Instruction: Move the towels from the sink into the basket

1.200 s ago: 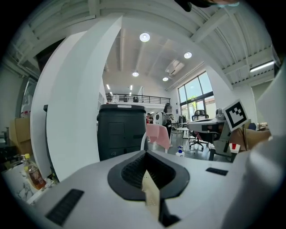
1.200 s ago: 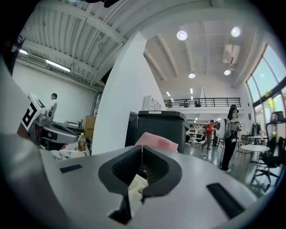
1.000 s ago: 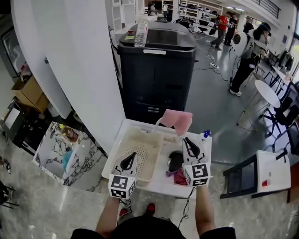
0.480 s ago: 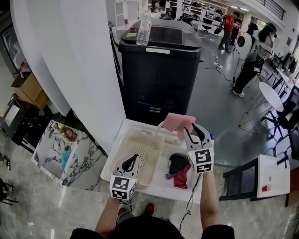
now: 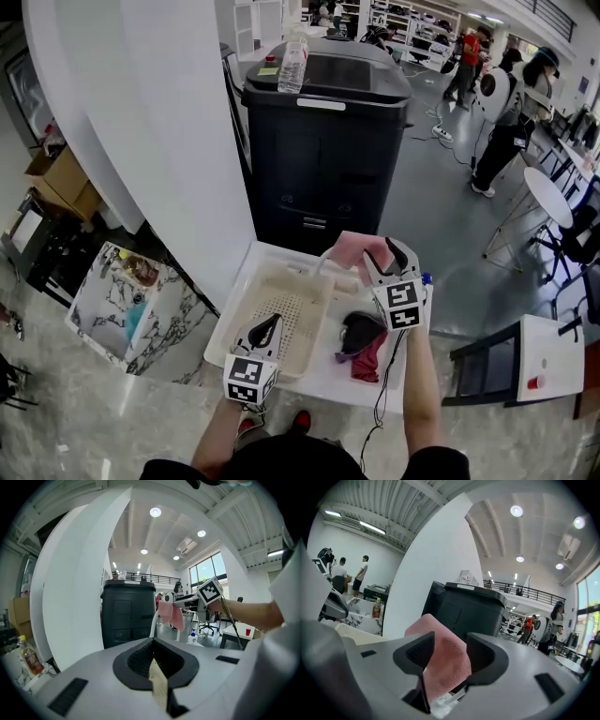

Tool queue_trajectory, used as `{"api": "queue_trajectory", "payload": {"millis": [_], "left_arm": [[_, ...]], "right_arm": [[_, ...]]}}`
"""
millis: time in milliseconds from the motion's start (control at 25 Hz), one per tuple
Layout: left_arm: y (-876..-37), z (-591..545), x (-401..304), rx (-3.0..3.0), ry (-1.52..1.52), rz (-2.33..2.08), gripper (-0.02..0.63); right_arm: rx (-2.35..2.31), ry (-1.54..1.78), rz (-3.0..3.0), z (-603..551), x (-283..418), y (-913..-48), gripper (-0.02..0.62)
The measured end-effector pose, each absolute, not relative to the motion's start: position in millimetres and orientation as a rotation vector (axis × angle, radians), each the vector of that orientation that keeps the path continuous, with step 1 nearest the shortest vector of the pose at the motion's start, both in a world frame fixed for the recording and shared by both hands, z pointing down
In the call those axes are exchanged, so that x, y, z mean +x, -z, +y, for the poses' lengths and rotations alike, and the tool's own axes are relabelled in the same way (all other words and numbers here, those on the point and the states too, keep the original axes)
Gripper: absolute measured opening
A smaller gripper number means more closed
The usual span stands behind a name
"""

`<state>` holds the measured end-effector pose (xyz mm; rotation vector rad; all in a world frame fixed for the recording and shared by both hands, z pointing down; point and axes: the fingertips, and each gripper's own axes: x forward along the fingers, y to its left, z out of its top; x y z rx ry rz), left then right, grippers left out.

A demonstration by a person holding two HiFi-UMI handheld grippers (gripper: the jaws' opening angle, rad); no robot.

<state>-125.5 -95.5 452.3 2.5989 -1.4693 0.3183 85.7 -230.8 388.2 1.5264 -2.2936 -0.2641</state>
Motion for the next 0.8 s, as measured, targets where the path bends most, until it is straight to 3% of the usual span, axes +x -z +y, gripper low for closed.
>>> {"api": "queue_trajectory", "payload": {"millis": [320, 440, 600, 680, 800], "left_arm": [[-454, -94, -128, 2.591, -0.324, -1.47, 0.003], [-454, -95, -132, 2.589, -0.323, -1.478, 0.003], [-454, -94, -133, 2.586, -0.326, -1.481, 0.003], [-453, -93, -133, 2.589, -0.325, -1.48, 0.003], [-451, -91, -132, 2.595, -0.32, -1.477, 0.003]], "right_arm": [[1.564, 0.242, -2.255, -239, 89, -397, 0.211], [1.585, 0.243, -2.234, -238, 92, -396, 0.146], [1.593, 0.245, -2.209, -237, 95, -396, 0.11], [1.608, 0.24, -2.207, -237, 97, -395, 0.051], [1.637, 0.241, -2.219, -235, 100, -391, 0.043]]}}
